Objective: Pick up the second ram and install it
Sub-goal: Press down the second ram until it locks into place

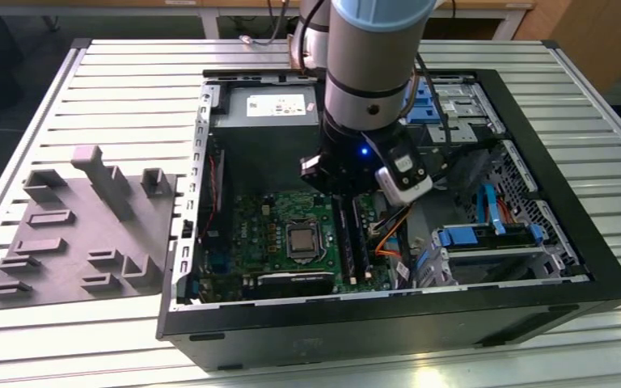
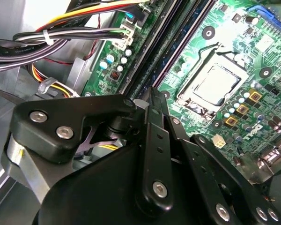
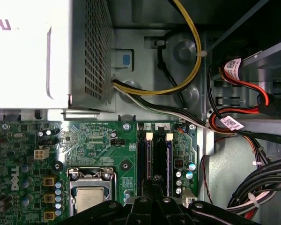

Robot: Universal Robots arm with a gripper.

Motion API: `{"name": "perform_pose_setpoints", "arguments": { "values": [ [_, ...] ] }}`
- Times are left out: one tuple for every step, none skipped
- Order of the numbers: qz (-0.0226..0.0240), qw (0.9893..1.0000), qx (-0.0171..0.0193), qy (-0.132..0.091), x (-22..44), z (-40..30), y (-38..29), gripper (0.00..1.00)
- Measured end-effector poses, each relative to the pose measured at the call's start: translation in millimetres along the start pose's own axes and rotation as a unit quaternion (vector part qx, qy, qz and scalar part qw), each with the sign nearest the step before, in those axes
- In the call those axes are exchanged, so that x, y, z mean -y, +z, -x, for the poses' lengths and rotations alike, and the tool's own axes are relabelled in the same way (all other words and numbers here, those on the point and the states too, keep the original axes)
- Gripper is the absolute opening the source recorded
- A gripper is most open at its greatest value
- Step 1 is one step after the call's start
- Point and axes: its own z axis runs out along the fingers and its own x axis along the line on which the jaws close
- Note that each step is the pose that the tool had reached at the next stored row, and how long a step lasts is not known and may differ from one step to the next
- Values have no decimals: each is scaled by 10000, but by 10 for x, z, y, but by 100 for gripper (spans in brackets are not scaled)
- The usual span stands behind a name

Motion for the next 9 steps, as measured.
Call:
{"name": "perform_pose_setpoints", "arguments": {
  "values": [
    [0,10000,0,0,5,0,0,11],
    [0,10000,0,0,11,0,0,11],
    [-1,10000,0,0,17,1,-1,11],
    [-1,10000,0,0,24,1,-1,11],
    [0,10000,0,0,31,1,-1,11],
    [0,10000,0,0,38,1,-1,11],
    [0,10000,0,0,46,1,-1,11],
    [0,10000,0,0,55,1,-1,11],
    [0,10000,0,0,63,1,-1,11]
  ]
}}
